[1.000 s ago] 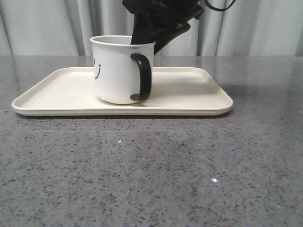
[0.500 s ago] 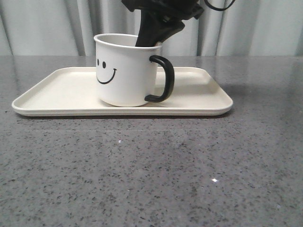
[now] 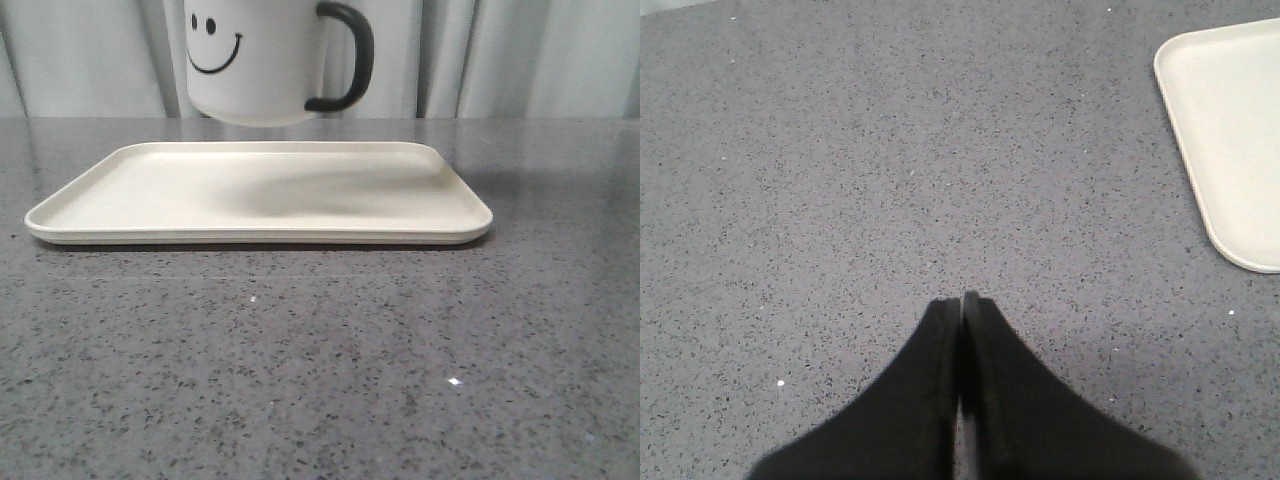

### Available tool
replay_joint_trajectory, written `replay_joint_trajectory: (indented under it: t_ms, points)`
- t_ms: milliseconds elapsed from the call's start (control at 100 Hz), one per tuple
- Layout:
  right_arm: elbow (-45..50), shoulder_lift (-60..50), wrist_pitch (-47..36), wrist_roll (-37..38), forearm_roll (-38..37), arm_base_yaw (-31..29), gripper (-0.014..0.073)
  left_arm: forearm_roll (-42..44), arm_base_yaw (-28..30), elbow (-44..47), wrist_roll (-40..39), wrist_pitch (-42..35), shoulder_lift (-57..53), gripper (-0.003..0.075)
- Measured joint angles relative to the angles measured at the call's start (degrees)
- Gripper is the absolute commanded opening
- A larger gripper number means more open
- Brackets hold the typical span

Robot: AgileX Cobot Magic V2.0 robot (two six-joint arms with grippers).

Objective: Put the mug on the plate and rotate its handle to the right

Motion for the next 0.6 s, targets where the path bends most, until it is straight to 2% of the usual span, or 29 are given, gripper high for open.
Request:
replay_joint_trajectory:
  t_ms: [220, 400, 600]
  points:
    - [-6.9, 0.0, 6.5, -4.4, -4.0, 0.0, -0.0060, 0.0, 0.0, 0.0, 0.0, 0.0, 0.0, -0.0020]
    - [-7.6, 0.1, 10.9, -11.3, -7.2, 0.0, -0.0060, 0.0, 0.0, 0.0, 0.0, 0.0, 0.0, -0.0020]
    - [-7.7, 0.6, 11.3, -16.6, -7.4, 0.0, -0.0061, 0.0, 0.0, 0.0, 0.0, 0.0, 0.0, -0.0020]
